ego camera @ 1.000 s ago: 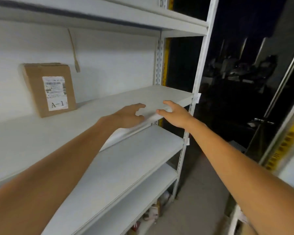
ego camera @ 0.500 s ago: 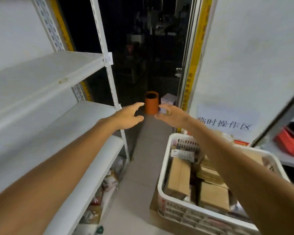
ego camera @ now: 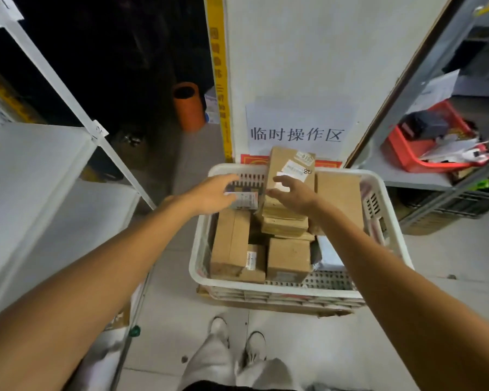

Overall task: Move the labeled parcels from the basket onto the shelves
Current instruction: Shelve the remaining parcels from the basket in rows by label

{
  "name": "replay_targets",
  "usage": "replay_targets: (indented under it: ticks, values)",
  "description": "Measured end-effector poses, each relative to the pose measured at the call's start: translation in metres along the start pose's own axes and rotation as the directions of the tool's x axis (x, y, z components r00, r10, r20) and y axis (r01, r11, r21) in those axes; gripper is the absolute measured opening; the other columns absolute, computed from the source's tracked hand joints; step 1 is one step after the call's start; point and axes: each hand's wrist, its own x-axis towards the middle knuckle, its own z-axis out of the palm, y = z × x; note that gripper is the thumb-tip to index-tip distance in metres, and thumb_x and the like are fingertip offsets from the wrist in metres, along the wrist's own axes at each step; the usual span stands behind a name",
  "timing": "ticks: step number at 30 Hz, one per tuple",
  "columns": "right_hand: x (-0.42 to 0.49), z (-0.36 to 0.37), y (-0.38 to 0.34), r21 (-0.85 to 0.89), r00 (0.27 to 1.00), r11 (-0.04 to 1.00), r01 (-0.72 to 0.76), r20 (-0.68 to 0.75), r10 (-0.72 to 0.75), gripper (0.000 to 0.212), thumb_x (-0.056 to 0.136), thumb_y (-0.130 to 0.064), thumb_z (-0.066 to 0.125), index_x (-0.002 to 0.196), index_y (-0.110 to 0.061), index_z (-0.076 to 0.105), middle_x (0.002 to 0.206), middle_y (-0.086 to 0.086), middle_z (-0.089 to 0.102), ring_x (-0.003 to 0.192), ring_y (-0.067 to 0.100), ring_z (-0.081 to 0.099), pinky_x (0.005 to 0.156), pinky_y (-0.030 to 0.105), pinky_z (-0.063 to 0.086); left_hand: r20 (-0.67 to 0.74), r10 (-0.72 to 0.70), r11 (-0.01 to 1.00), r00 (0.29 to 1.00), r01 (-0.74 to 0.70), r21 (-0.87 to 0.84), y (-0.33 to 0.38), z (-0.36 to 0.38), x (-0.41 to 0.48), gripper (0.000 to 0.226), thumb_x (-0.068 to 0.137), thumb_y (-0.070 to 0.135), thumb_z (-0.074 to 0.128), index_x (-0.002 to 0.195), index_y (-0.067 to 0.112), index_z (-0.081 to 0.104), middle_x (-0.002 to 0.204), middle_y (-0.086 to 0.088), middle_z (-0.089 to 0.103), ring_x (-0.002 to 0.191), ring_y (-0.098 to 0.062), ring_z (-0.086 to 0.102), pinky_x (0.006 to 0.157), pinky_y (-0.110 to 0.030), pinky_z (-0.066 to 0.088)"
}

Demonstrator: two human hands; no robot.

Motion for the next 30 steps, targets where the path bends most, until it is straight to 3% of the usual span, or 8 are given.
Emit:
replay_targets:
  ticks: [6,10,14,17,21,24,26,30]
  values:
    - [0.018,-0.022,0.052,0.093,0.990,0.989,-0.112,-0.071,0.119,0.056,0.096,-0.032,0.055,0.145,-0.012,0.037,0.149,0.012,0.040,0.131,0.028,0.044,0.098,0.035,0.040,0.113,-0.005,1.000,0.994,0.003,0.019,-0.001,0.036,0.065,0.049,0.096,0.021,0.052,0.143,0.020,0.038,0.146,-0.004,0.042,0.135,-0.024,0.038,0.111,-0.041,0.035]
    - [0.035,-0.033,0.075,0.132,0.969,0.968,-0.212,-0.101,0.226,0.055,0.097,-0.029,0.054,0.146,-0.011,0.037,0.148,0.012,0.041,0.132,0.028,0.043,0.103,0.038,0.040,0.183,0.022,1.000,0.983,-0.020,-0.013,-0.002,0.050,0.107,0.051,0.093,0.021,0.055,0.141,0.023,0.040,0.143,-0.002,0.046,0.133,-0.023,0.041,0.109,-0.041,0.036]
    - [0.057,-0.038,0.093,0.193,0.947,0.941,-0.277,-0.112,0.302,0.056,0.097,-0.023,0.055,0.147,-0.011,0.032,0.148,0.012,0.040,0.133,0.026,0.041,0.089,0.025,0.036,0.221,0.009,0.987,0.975,0.027,-0.156,-0.006,0.062,0.144,0.057,0.093,0.015,0.056,0.145,0.022,0.035,0.143,-0.003,0.047,0.131,-0.021,0.043,0.107,-0.039,0.038]
    - [0.075,-0.040,0.103,0.271,0.929,0.915,-0.298,-0.137,0.343,0.059,0.096,-0.019,0.056,0.148,-0.012,0.028,0.146,0.012,0.041,0.131,0.024,0.042,0.089,0.024,0.034,0.209,-0.039,0.951,0.977,0.101,-0.291,-0.011,0.071,0.167,0.061,0.092,0.017,0.059,0.145,0.024,0.031,0.138,-0.005,0.052,0.124,-0.021,0.051,0.103,-0.044,0.045]
    - [0.106,-0.032,0.117,0.371,0.941,0.895,-0.246,-0.128,0.312,0.059,0.093,-0.023,0.060,0.143,-0.008,0.033,0.135,0.007,0.051,0.114,0.016,0.051,0.094,0.030,0.045,0.144,-0.111,0.891,0.983,0.162,-0.424,-0.014,0.080,0.186,0.072,0.081,0.017,0.075,0.139,0.021,0.032,0.126,-0.001,0.054,0.111,-0.017,0.057,0.090,-0.034,0.052]
    - [0.125,-0.019,0.133,0.441,0.948,0.870,-0.220,-0.114,0.297,0.065,0.089,-0.030,0.067,0.142,-0.011,0.033,0.129,0.005,0.055,0.113,0.020,0.057,0.094,0.035,0.052,0.120,-0.144,0.846,0.982,0.185,-0.500,-0.020,0.092,0.193,0.088,0.074,0.015,0.080,0.145,0.023,0.028,0.129,0.004,0.053,0.113,-0.019,0.058,0.093,-0.046,0.052]
    - [0.130,-0.008,0.146,0.530,0.951,0.830,-0.172,-0.130,0.280,0.069,0.087,-0.032,0.070,0.143,-0.014,0.033,0.129,0.006,0.058,0.108,0.017,0.059,0.082,0.028,0.057,0.116,-0.162,0.800,0.980,0.200,-0.565,-0.028,0.105,0.194,0.087,0.075,0.017,0.079,0.146,0.027,0.031,0.135,0.003,0.054,0.114,-0.016,0.060,0.093,-0.049,0.052]
    - [0.125,0.005,0.164,0.625,0.966,0.777,-0.078,-0.146,0.214,0.070,0.088,-0.023,0.069,0.146,-0.013,0.030,0.133,0.004,0.055,0.116,0.012,0.057,0.089,0.023,0.054,0.080,-0.280,0.733,0.957,0.267,-0.626,-0.030,0.126,0.173,0.083,0.074,0.038,0.078,0.144,0.038,0.033,0.139,0.006,0.053,0.121,-0.013,0.055,0.099,-0.046,0.048]
